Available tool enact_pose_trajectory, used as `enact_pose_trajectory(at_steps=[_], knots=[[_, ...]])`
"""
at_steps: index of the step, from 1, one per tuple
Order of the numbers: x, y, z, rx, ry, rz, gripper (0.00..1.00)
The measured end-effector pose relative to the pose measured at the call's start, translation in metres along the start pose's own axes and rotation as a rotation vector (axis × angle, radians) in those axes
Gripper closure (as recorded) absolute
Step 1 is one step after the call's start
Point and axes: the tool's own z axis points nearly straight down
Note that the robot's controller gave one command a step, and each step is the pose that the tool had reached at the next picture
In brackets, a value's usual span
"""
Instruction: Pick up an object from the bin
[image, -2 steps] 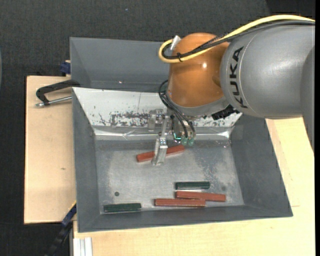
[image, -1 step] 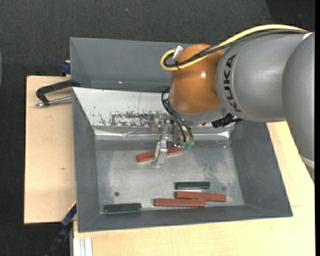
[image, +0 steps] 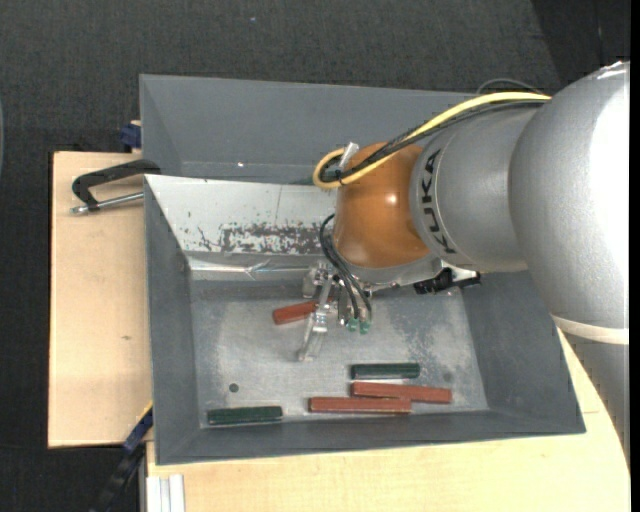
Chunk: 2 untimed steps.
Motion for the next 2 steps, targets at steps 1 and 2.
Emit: enact_pose_trajectory(at_steps=[1, 2], knots=[[-0.0143, -0.0172, 0.014, 0.0, 0.0, 0.192, 1.0], [-0.0143, -0.0173, 0.0141, 0.0, 0.0, 0.192, 1.0]])
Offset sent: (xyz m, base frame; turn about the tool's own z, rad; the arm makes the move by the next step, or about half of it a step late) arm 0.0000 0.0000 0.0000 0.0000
